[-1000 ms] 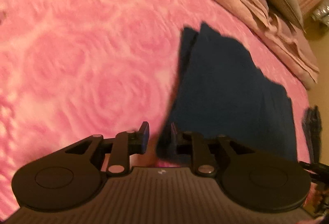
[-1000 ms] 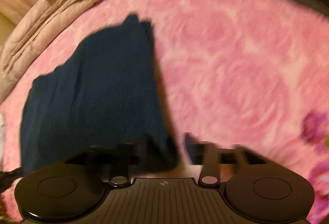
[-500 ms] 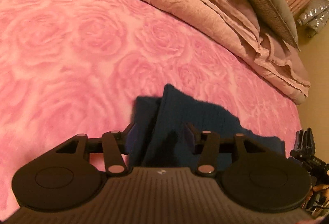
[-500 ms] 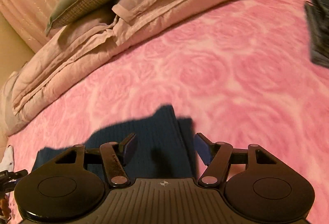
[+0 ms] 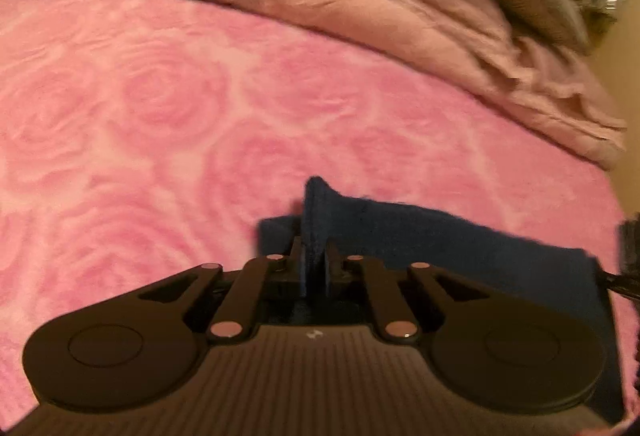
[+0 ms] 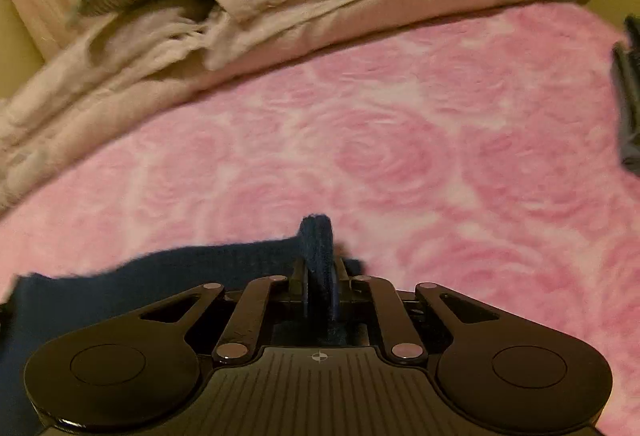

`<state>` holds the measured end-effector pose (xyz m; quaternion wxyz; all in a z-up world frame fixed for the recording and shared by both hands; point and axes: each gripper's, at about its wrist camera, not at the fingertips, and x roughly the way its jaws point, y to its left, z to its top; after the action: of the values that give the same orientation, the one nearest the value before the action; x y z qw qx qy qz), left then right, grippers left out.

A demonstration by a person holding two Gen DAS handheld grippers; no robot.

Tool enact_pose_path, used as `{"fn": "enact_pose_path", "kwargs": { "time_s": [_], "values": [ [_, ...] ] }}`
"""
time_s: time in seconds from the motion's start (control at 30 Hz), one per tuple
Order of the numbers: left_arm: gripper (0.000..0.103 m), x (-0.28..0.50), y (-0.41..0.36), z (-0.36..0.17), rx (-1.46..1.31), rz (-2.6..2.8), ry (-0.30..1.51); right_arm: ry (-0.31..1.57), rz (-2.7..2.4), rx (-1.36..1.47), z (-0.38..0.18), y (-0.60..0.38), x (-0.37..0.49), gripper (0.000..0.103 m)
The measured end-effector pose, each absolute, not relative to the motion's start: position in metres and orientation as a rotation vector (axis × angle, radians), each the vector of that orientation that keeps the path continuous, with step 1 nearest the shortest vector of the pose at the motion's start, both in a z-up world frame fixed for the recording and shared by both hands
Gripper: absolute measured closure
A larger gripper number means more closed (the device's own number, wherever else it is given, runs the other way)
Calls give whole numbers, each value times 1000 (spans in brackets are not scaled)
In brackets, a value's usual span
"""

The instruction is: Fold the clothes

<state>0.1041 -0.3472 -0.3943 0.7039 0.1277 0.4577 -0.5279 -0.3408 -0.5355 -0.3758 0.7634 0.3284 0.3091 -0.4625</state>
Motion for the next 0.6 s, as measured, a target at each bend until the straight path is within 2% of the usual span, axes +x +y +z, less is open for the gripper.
{"fn": "enact_pose_path", "kwargs": {
  "time_s": [0.13, 0.17, 0.2, 0.27, 0.37, 0.43, 0.47, 0.5, 0.6],
  "values": [
    [84, 92, -357, -384, 371, -1151, 955, 704, -1062, 707, -376, -535, -328, 93],
    [81, 91, -357, -378, 374, -1130, 938, 712, -1075, 710, -372, -535, -327, 87],
    [71, 92, -356, -372, 370, -1092, 921, 721, -1093, 692, -366, -533, -326, 61],
    [68, 92, -347, -357, 326, -1012, 889, 719, -1145, 616, -351, -523, -324, 31],
    [75, 77, -335, -340, 243, -1079, 912, 675, -1090, 582, -333, -504, -319, 31],
    [92, 51, -335, -336, 269, -1209, 947, 669, -981, 601, -330, -489, -304, 33],
    [93, 35, -338, -338, 309, -1273, 939, 673, -910, 610, -332, -482, -295, 48],
    [93, 20, -342, -340, 350, -1334, 919, 687, -853, 608, -336, -475, -285, 57],
    [90, -3, -361, -351, 398, -1384, 864, 735, -807, 556, -353, -468, -262, 57]
  ]
}}
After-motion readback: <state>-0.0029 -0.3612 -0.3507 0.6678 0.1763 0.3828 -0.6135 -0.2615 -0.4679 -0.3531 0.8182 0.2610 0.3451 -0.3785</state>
